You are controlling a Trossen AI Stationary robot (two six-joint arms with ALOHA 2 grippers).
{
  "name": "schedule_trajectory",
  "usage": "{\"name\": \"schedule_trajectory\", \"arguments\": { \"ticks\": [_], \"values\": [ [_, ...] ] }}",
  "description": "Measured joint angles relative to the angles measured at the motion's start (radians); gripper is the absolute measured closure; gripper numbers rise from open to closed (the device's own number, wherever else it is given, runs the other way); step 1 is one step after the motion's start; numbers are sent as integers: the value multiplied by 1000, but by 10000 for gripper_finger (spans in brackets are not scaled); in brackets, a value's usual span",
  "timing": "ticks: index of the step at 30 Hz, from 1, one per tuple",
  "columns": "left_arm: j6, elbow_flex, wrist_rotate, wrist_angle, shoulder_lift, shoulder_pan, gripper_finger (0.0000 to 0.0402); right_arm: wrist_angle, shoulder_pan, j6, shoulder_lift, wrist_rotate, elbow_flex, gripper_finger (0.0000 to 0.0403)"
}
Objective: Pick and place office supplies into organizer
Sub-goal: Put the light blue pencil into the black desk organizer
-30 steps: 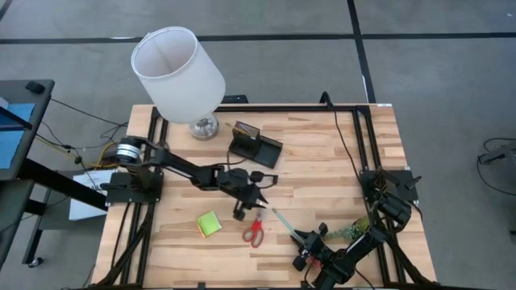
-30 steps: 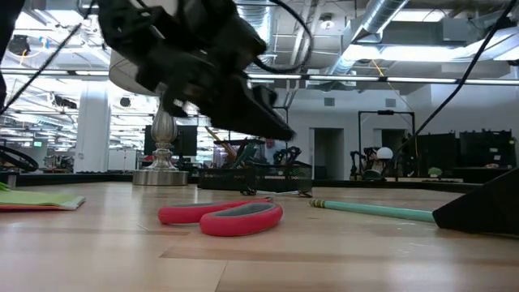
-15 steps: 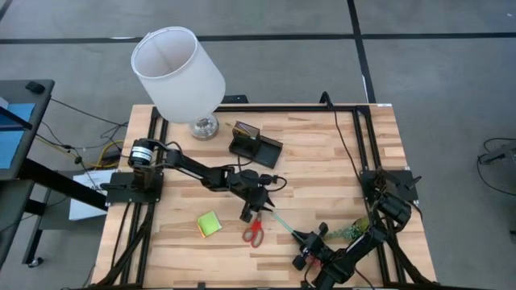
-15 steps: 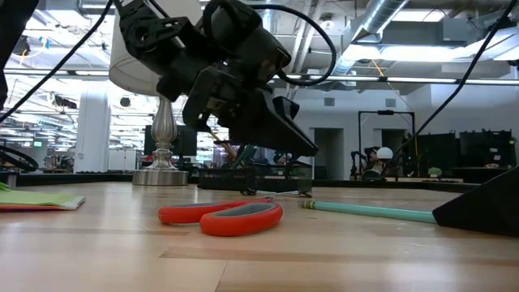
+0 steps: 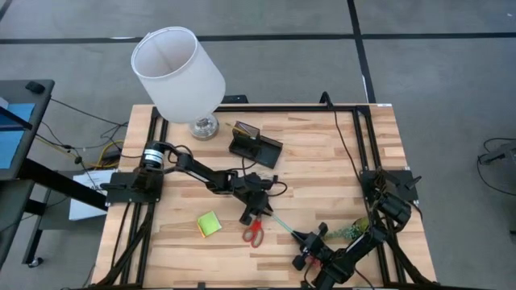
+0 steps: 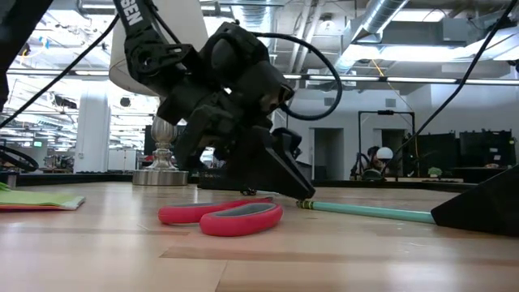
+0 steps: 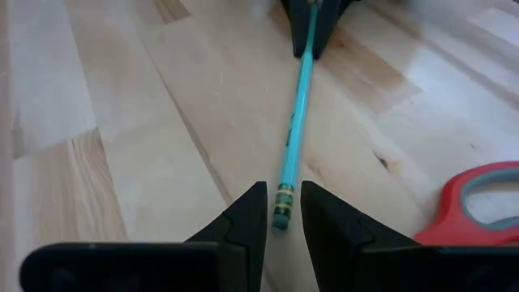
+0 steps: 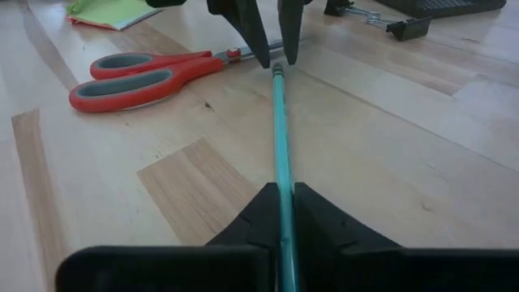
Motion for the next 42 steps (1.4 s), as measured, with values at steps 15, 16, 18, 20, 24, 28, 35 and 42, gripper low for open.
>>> {"name": "schedule_trajectory", "arguments": {
  "ticks": [15,16,18,20,24,28,35,42],
  "values": [
    [1,2,-17,-65,-2,-4,331,2,-1,1,0,-4,1,381],
    [2,2,-19,-65,-2,-5,331,2,-1,1,0,-4,1,387],
    [1,2,-21,-67,-2,-10,331,2,-2,1,0,-3,1,393],
    [0,2,-23,-65,-2,-15,331,2,-6,1,0,-2,1,393],
    [0,2,-42,-59,-2,-24,331,3,-17,1,0,-2,2,379],
    [-4,2,-51,-87,-4,-27,355,3,-20,0,0,-2,1,377],
    [-2,2,-77,-108,-6,-29,390,5,-18,-8,-1,6,1,384],
    [11,2,-95,-88,-4,-31,398,14,-20,-22,1,10,1,326]
  ]
}}
